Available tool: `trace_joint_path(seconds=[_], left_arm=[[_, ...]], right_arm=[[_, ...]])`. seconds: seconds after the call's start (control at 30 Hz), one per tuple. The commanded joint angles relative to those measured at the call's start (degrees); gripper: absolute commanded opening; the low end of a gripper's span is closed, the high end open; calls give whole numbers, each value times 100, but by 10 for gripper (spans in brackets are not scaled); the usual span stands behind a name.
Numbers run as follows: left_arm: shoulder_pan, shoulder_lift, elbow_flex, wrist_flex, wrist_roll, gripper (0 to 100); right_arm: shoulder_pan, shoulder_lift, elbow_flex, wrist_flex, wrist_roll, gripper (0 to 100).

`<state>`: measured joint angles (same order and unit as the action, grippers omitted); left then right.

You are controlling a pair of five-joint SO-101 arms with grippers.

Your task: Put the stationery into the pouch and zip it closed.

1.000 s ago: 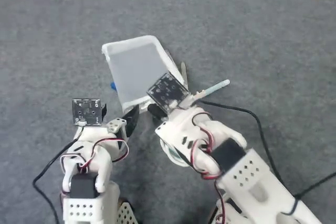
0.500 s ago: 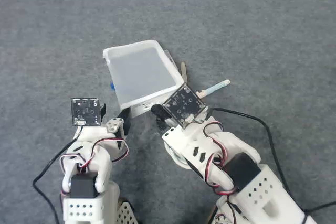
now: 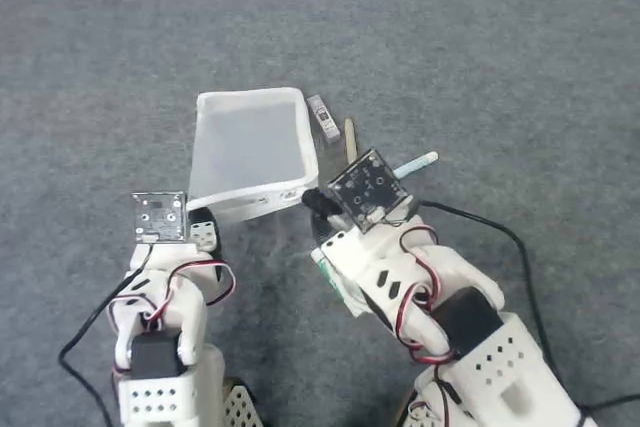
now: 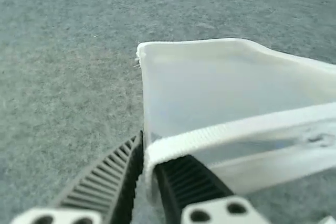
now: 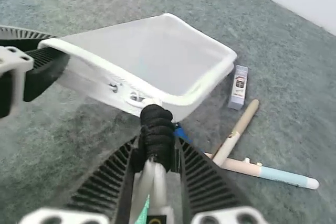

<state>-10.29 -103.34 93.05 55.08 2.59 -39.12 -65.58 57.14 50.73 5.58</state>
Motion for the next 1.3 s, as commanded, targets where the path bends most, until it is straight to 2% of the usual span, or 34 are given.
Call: trace_joint_path(seconds=[0.0, 0.33, 0.67, 0.73, 0.87, 1.03, 1.27], left_arm=[[-114, -123, -251, -132, -35, 10], [-466, -123, -453, 26, -35, 10], [-440, -123, -505, 141, -35, 10], [-440, -123, -505, 141, -35, 10], [-440, -123, -505, 141, -35, 10], [-440, -123, -505, 141, -44, 10], [-440, -123, -505, 141, -44, 10]], right_arm=[[321, -198, -97, -119, 9, 6], [664, -189, -97, -207, 9, 6], [690, -189, -97, -277, 53, 7], [699, -189, -97, -268, 44, 41], [708, -189, -97, -215, 26, 191], [813, -180, -97, -224, 26, 150], [1156, -180, -114, -277, 18, 189]])
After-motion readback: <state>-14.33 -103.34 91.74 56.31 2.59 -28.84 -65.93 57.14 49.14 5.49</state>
